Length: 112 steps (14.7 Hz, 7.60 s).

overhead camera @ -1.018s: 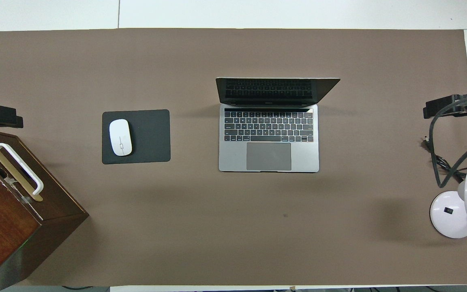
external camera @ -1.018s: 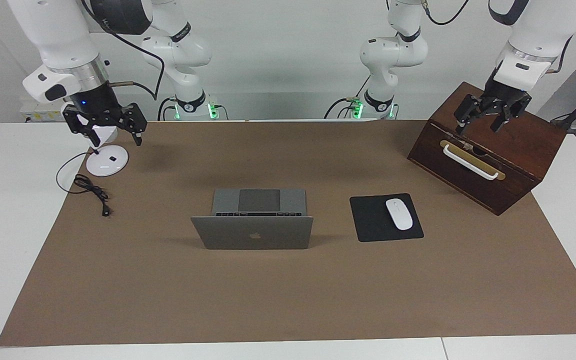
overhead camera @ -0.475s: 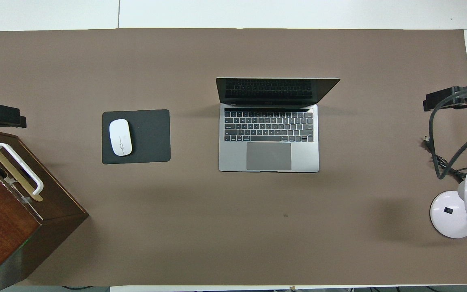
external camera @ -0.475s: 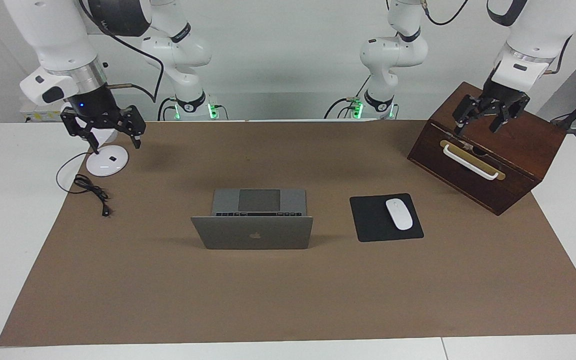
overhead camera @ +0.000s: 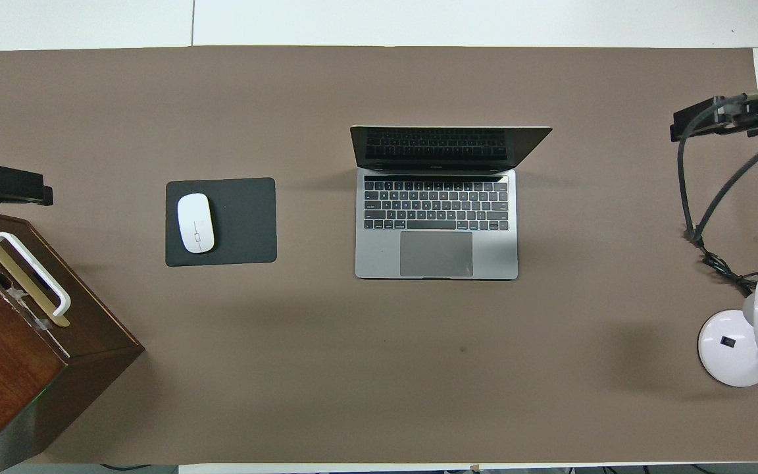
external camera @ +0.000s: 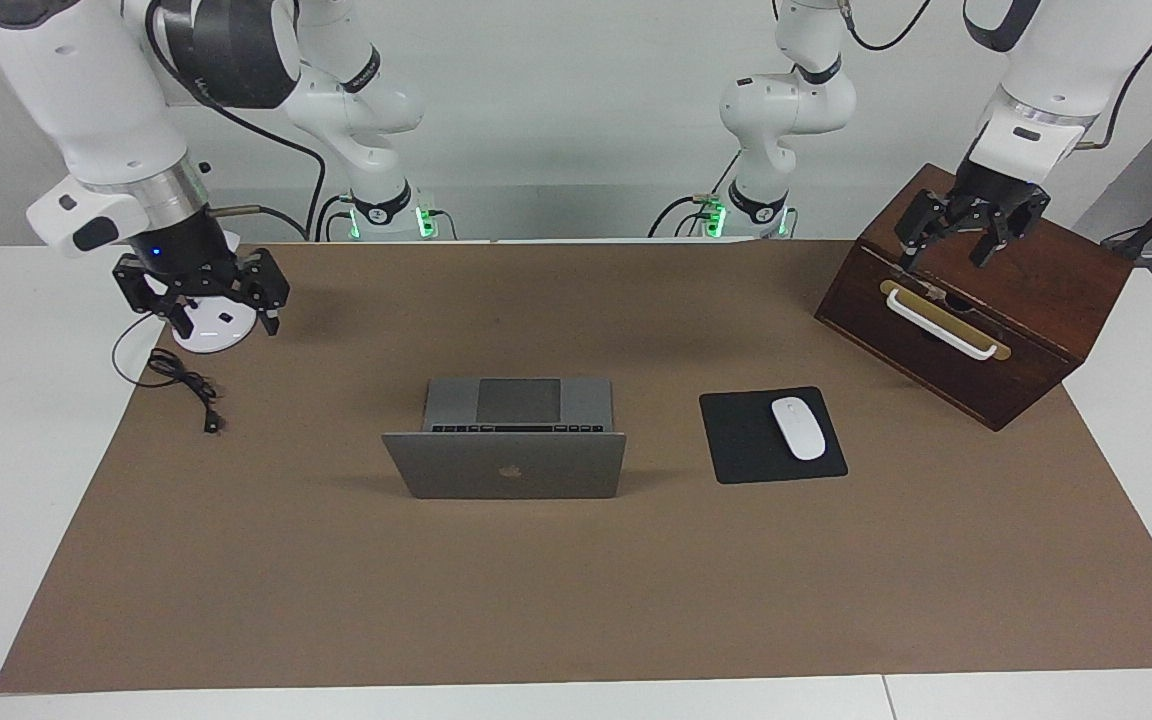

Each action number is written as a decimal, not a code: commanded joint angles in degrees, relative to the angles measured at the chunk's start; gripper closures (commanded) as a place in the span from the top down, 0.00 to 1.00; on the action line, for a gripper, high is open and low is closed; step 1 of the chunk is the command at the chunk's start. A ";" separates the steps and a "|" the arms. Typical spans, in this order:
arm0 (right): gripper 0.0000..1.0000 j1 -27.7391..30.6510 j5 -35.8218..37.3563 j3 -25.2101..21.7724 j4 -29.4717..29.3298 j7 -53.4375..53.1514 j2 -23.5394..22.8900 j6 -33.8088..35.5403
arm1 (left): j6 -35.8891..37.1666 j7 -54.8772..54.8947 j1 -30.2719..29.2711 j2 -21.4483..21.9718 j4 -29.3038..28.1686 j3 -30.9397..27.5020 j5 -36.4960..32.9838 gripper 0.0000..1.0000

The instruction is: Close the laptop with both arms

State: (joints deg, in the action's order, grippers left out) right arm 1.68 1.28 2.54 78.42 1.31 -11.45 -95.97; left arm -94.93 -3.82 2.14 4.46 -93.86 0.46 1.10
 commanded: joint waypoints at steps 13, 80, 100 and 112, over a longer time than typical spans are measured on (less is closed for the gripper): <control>0.86 -3.70 0.82 2.38 -23.22 -3.40 -24.23 -9.41 | -5.00 -0.49 0.49 0.99 -1.94 -0.38 -0.58 0.00; 0.00 -15.13 -3.31 2.82 -11.71 -24.86 -20.63 1.40 | -105.38 5.75 38.73 -22.65 -47.65 -0.55 1.53 0.00; 0.00 -14.07 -7.96 2.74 14.83 -24.33 -8.42 -3.25 | -105.64 7.86 38.91 -21.42 -53.27 -0.55 1.53 0.00; 0.00 -14.07 -7.96 2.74 19.05 -24.25 -7.97 -5.63 | -105.29 10.50 38.91 -21.42 -53.36 -0.55 1.53 0.00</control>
State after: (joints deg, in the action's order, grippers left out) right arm -13.16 -5.59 4.70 94.03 -22.40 -21.23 -99.74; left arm -201.97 5.76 39.81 -16.34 -142.93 0.85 2.76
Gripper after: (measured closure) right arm 0.991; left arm 0.991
